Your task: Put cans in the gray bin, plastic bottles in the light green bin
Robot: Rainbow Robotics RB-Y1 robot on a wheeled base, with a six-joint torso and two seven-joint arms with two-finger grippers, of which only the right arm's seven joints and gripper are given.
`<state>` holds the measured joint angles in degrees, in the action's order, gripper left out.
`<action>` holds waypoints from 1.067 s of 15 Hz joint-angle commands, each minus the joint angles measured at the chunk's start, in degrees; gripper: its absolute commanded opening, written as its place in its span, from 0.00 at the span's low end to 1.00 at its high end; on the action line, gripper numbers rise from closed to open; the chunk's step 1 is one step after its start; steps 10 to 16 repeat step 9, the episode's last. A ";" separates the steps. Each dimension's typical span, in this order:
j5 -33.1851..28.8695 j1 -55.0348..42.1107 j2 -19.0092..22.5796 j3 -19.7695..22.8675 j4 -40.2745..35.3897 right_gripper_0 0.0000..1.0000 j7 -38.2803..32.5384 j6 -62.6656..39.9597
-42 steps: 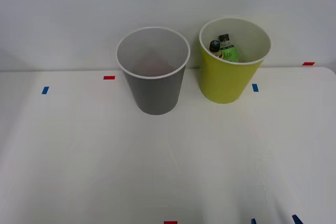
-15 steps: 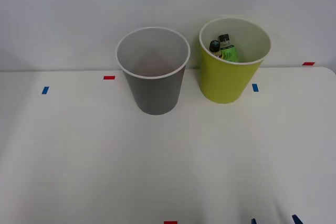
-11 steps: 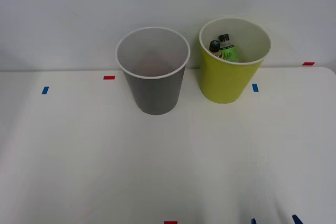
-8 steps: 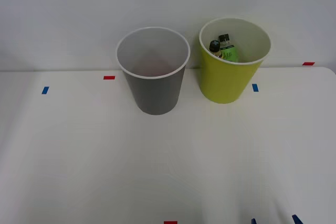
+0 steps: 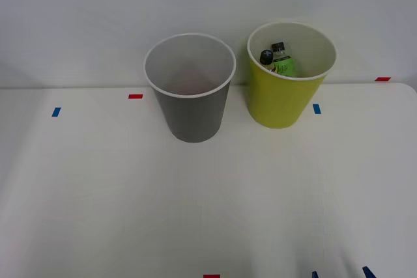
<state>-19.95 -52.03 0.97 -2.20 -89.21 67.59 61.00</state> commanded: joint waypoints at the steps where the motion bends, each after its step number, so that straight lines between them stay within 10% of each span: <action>1: 0.00 0.00 0.00 0.00 0.00 0.90 0.00 -0.01; 16: 0.00 0.00 0.00 0.00 0.00 0.90 0.00 -0.01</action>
